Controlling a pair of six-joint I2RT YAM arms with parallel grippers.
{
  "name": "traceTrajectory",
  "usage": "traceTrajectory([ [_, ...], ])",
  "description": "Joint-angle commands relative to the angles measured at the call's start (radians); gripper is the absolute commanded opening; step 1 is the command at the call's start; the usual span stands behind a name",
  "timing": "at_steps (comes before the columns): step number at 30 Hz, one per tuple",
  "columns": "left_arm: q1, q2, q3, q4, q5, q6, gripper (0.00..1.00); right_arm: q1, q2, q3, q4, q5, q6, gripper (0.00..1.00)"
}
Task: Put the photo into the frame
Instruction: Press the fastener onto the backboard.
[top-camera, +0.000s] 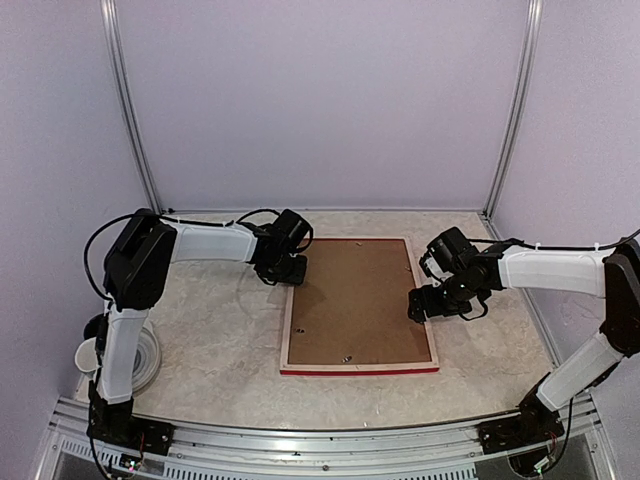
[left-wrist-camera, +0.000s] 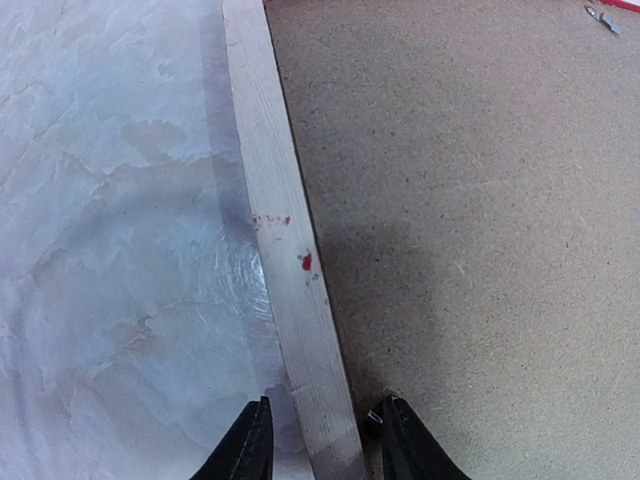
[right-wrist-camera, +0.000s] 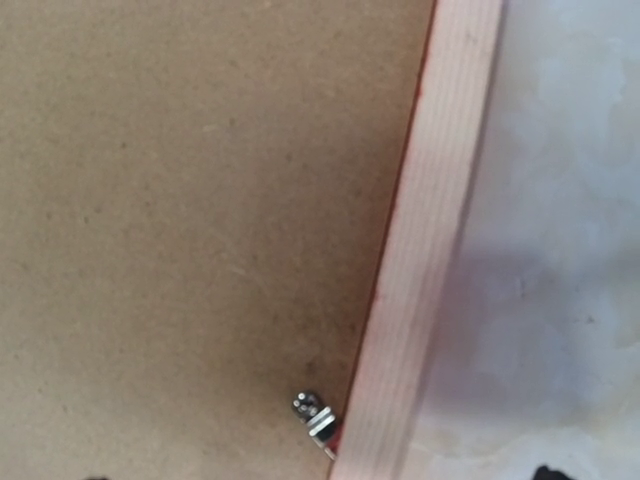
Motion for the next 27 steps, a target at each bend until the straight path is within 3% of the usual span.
traceTrajectory([
  [1,0.019,-0.033,-0.036,-0.024,-0.015,0.006,0.36,0.009,0.005,-0.008,0.006,0.015,0.003,0.91],
  [8,0.024,-0.041,-0.043,-0.016,0.001,0.006,0.2,0.01,0.006,0.0,-0.001,0.019,0.0,0.91],
  [12,0.024,-0.041,-0.041,-0.012,0.015,0.005,0.19,0.01,0.009,0.005,-0.005,0.018,-0.001,0.91],
  [15,0.027,-0.047,-0.04,-0.012,0.017,0.003,0.24,0.01,0.014,0.008,-0.006,0.019,-0.003,0.91],
  [21,0.035,-0.072,-0.033,-0.021,0.012,0.0,0.47,0.009,0.014,0.011,-0.009,0.02,-0.006,0.91],
  [27,0.036,-0.087,-0.029,-0.031,0.009,0.003,0.48,0.01,0.012,0.011,-0.01,0.021,-0.007,0.91],
])
